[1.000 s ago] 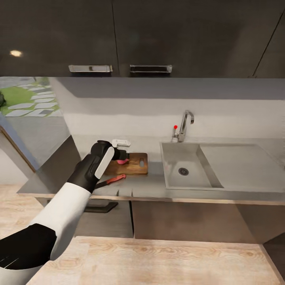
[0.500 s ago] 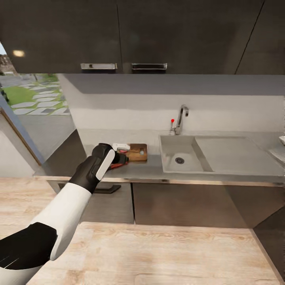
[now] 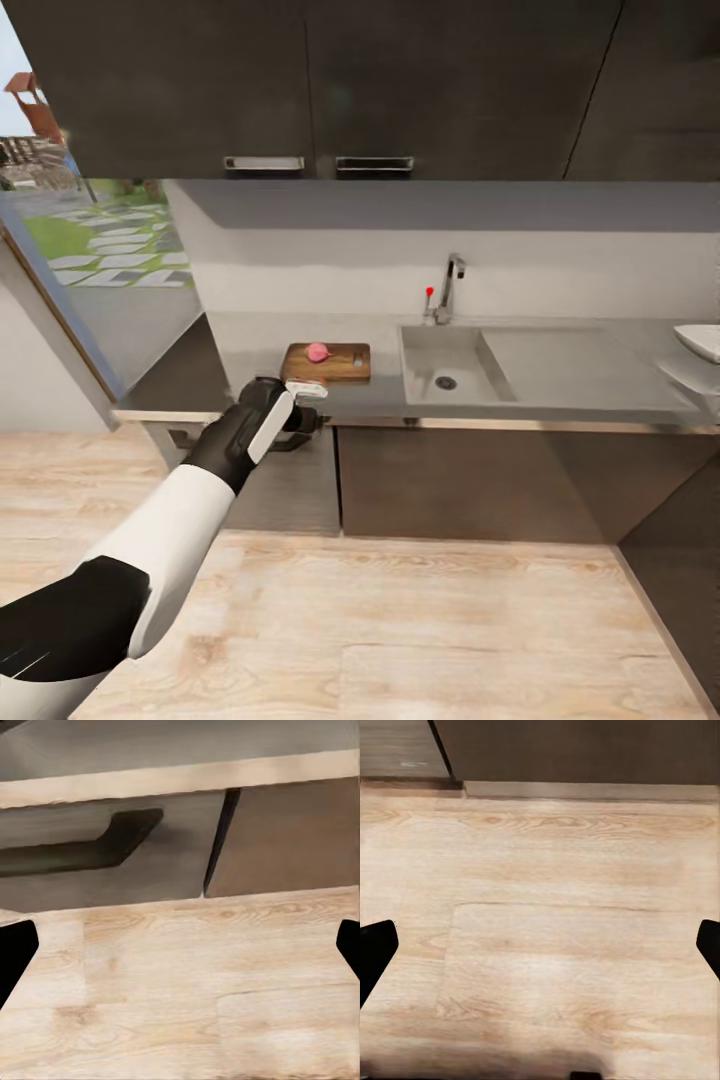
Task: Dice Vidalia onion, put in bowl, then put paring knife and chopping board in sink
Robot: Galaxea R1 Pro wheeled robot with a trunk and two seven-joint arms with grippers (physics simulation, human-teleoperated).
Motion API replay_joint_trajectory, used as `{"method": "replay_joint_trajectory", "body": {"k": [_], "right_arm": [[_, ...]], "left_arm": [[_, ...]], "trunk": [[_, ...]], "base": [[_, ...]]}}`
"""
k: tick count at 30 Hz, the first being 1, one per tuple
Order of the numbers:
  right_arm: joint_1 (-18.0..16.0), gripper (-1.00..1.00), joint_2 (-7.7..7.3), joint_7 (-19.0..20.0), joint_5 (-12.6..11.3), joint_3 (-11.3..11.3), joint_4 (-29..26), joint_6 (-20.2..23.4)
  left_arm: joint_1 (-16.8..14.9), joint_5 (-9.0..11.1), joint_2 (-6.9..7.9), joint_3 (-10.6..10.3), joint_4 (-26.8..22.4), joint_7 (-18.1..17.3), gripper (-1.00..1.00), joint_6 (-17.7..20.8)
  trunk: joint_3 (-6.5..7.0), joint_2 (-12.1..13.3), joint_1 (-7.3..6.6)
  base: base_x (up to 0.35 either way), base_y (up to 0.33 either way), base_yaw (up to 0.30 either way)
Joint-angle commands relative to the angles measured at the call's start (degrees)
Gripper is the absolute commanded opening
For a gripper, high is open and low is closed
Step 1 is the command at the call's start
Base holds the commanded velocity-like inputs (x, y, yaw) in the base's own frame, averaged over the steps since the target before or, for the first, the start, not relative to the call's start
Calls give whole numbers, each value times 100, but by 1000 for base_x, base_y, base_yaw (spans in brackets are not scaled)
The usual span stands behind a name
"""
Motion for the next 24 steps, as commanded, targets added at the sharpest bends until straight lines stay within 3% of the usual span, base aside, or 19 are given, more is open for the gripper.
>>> {"method": "replay_joint_trajectory", "body": {"k": [1, 6, 11, 13, 14, 15, 17, 19, 24], "right_arm": [[-4, 100, 0, -25, -17, 43, 4, -16], [-4, 100, 1, -25, -17, 43, 4, -16], [-4, 100, -1, -25, -17, 43, 4, -16], [-4, 100, -4, -25, -17, 43, 4, -16], [-4, 100, -6, -25, -17, 38, -1, -16], [-4, 100, -6, -22, -17, 36, -3, -16], [-4, 100, -6, -18, -17, 35, -3, -16], [-4, 100, -12, -11, -17, 30, -10, -16], [-4, 100, -47, -16, -17, 12, -30, -16]], "left_arm": [[-2, 60, -11, -15, 159, 48, 100, -1], [0, 63, -58, -21, 747, 24, 100, -422], [1, 60, -140, -93, 2265, -19, 100, -1754], [1, 58, -181, -120, 3140, -35, 100, -2625], [1, 57, -218, -132, 4052, -95, 100, -3676], [4, 57, -231, -136, 4538, -245, 100, -4429], [39, 58, -216, -137, 4770, -454, 100, -4883], [329, 49, -177, -139, 4954, -697, 100, -5271], [974, -17, -167, -139, 5012, -772, 100, -5630]], "trunk": [[-11, -13, 0], [-11, -13, 0], [-11, -13, 0], [-11, -13, 0], [-11, -13, 0], [-11, -13, 0], [-11, -13, 0], [-11, -13, 0], [-11, -13, 0]], "base": [[-337, 0, 0], [-337, 0, 0], [-206, 0, 0], [-47, 0, 0], [-15, 0, 0], [-8, 0, 0], [-5, 0, 0], [-2, 0, 0], [0, 0, 0]]}}
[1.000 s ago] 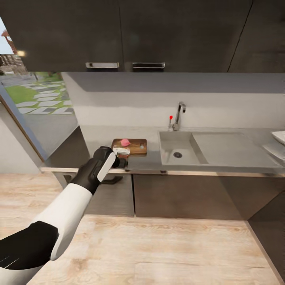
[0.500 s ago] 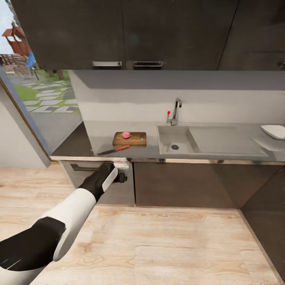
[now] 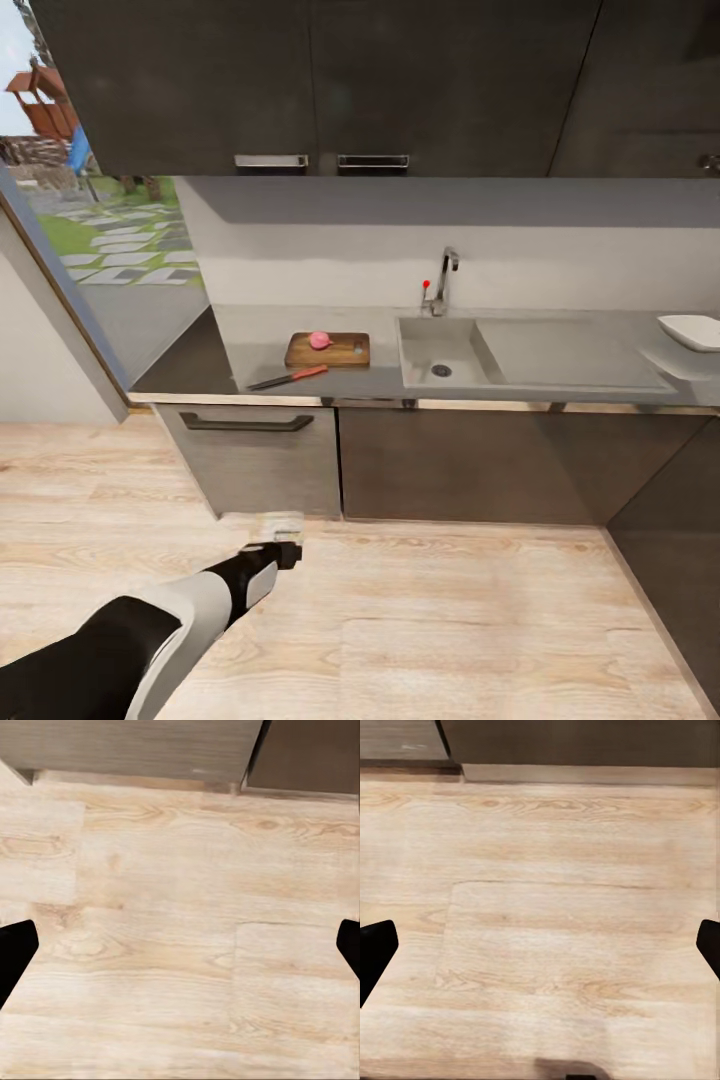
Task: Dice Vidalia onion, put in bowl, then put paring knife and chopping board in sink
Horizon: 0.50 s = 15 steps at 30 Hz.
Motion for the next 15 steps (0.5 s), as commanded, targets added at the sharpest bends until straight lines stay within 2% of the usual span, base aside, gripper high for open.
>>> {"method": "replay_joint_trajectory", "body": {"k": [1, 3, 4, 5, 6, 7, 10, 11, 14, 15], "right_arm": [[-5, 100, -6, -24, -14, 45, 1, -16], [-5, 100, -20, -27, -14, 43, -12, -16], [-5, 100, -27, -41, -14, 42, -23, -16], [-5, 100, -34, -101, -14, 42, -36, -10], [-5, 100, -35, -125, -14, 42, -42, -6], [-5, 100, -37, -175, -14, 42, -72, 12], [-5, 100, -55, -278, -9, 42, -228, 186], [-5, 100, -69, -291, -8, 42, -276, 254], [-5, 100, -224, -317, -12, 42, -649, 791], [-5, 100, -315, -316, -16, 42, -853, 1084]], "left_arm": [[64, 32, -4, -53, 11, 10, 100, -17], [337, 2, 4, -53, 14, 9, 100, -120], [552, -16, 20, -53, 19, 4, 100, -361], [866, -27, 29, -53, 26, 4, 100, -1326], [949, -31, 30, -53, 27, 7, 100, -1651], [1123, -36, 32, -53, 30, 12, 100, -2276], [1571, -41, 34, -53, 32, 18, 100, -3202], [1662, -42, 34, -53, 33, 18, 100, -3307], [2077, -49, 45, -53, 33, 17, 100, -3890], [2221, -50, 61, -53, 35, 17, 100, -4228]], "trunk": [[-10, -11, 3], [-10, -11, 3], [-10, -11, 3], [-10, -11, 3], [-10, -11, 3], [-10, -11, 3], [-10, -11, 3], [-10, -11, 3], [-10, -11, 3], [-10, -11, 3]], "base": [[0, 0, 0], [0, 0, 0], [0, 0, 0], [0, 0, 0], [0, 0, 0], [0, 0, 0], [0, 0, 0], [0, 0, 0], [0, 0, 0], [0, 0, 0]]}}
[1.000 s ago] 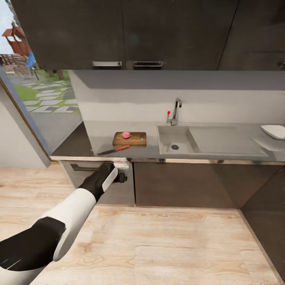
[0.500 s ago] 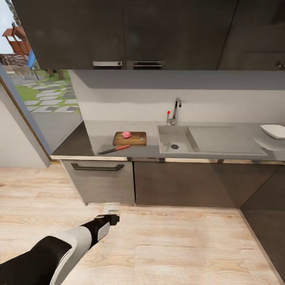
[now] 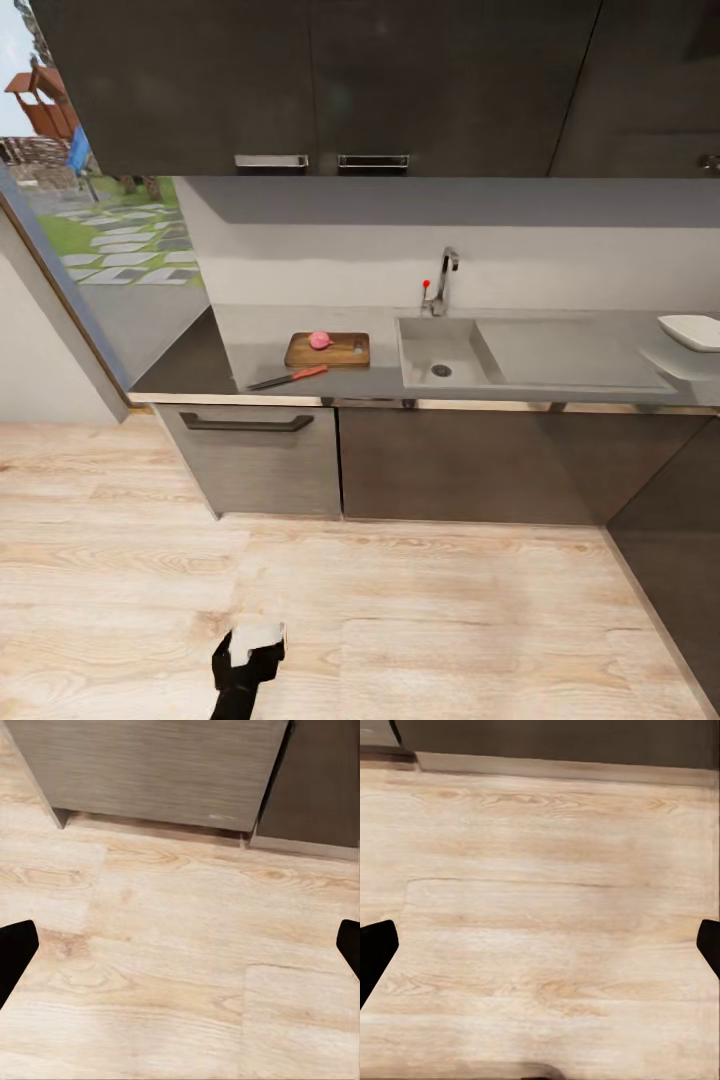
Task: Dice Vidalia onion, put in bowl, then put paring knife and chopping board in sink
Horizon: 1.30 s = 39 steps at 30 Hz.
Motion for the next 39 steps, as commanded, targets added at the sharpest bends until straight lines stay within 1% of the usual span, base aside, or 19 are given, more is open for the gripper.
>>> {"method": "replay_joint_trajectory", "body": {"k": [1, 2, 4, 5, 7, 9, 11, 12, 15, 17, 24, 29, 32, 34, 35, 36, 39], "right_arm": [[-3, 100, -50, -46, -8, 58, -111, 152], [-3, 100, -128, -41, -13, 58, -329, 452], [-3, 100, -187, -33, -16, 58, -537, 709], [-3, 100, -231, -26, -17, 58, -719, 889], [-3, 100, -268, -15, -19, 58, -910, 1031], [-3, 100, -282, -9, -21, 58, -1010, 1063], [-3, 100, -286, -4, -21, 61, -1048, 1022], [-3, 100, -288, -2, -21, 66, -1067, 933], [-3, 100, -293, 2, -17, 73, -1055, 749], [-3, 100, -296, 5, -17, 74, -1046, 680], [-3, 100, -278, -25, -27, 62, -1050, 583], [-3, 100, -258, -39, -63, 68, -1047, 571], [-3, 100, -247, -43, -188, 74, -1047, 569], [-3, 100, -242, -40, -370, 80, -1046, 572], [-3, 100, -242, -40, -411, 81, -1046, 573], [-3, 100, -246, -36, -543, 83, -1045, 574], [-3, 100, -247, -26, -589, 83, -1045, 573]], "left_arm": [[66, 8, 5, -57, 22, 30, 100, -224], [205, 7, 22, -57, 22, 30, 100, -595], [337, 6, 38, -57, 23, 29, 100, -926], [446, 5, 59, -57, 22, 29, 100, -1187], [551, 7, 105, -57, 22, 29, 100, -1438], [619, 9, 157, -57, 21, 29, 100, -1567], [649, 9, 204, -57, 23, 29, 100, -1616], [671, 8, 267, -57, 22, 29, 100, -1647], [698, 11, 378, -57, 21, 35, 100, -1666], [708, 12, 423, -57, 21, 36, 100, -1665], [717, 6, 478, -53, 21, 38, 100, -1429], [718, 5, 552, -53, 14, 42, 100, -1274], [718, 4, 565, -55, 13, 44, 100, -1247], [718, 4, 573, -54, 13, 42, 100, -1236], [718, 4, 575, -54, 12, 41, 100, -1234], [718, 6, 586, -55, 12, 41, 100, -1230], [718, 7, 600, -50, 14, 44, 100, -1226]], "trunk": [[-10, -11, 4], [-10, -11, 4], [-10, -11, 4], [-10, -11, 4], [-10, -11, 4], [-10, -11, 4], [-10, -11, 4], [-10, -11, 4], [-10, -11, 4], [-10, -11, 4], [-10, -11, 4], [-9, -11, 4], [2, -11, 4], [14, -11, 4], [20, -11, 4], [28, -11, 4], [50, -11, 4]], "base": [[0, 0, 0], [0, 0, 0], [0, 0, 0], [0, 0, 0], [0, 0, 0], [0, 0, 0], [0, 0, 0], [0, 0, 0], [0, 0, 0], [0, 0, 0], [0, 0, 0], [0, 0, -1], [0, 0, -65], [0, 0, -127], [0, 0, -143], [0, 0, -162], [0, 0, -168]]}}
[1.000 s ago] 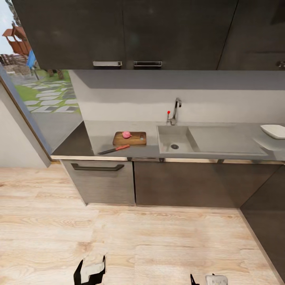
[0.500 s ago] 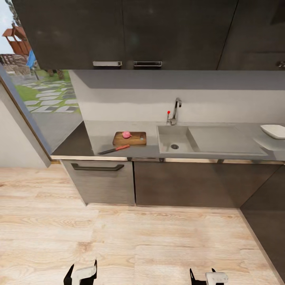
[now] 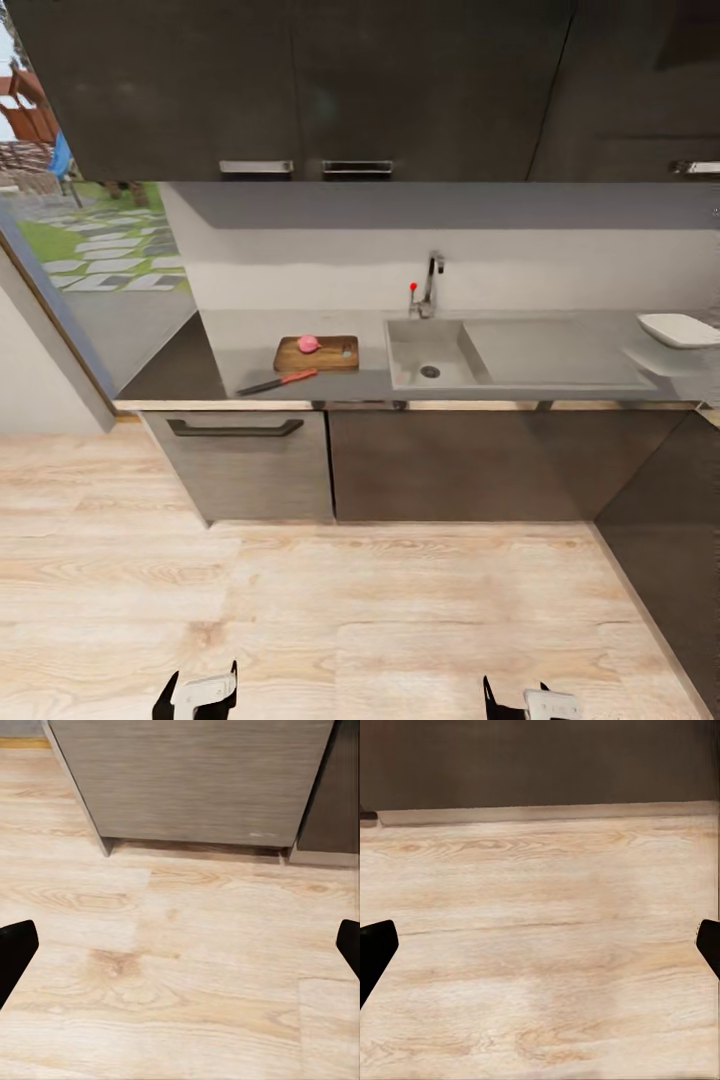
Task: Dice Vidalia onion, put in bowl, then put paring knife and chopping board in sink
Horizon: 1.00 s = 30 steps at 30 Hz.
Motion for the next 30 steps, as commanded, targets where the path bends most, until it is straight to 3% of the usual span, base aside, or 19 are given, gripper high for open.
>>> {"method": "replay_joint_trajectory", "body": {"k": [1, 30], "right_arm": [[-5, 100, -6, -22, -65, 48, 3, -21], [-5, 100, -7, -26, -71, 42, 4, -41]], "left_arm": [[-10, -10, 0, -48, 20, 51, 100, -17], [-10, -11, 1, -47, 19, 54, 100, 166]], "trunk": [[-3, -11, 3], [215, -11, 3]], "base": [[0, 0, -173], [0, 0, -176]]}}
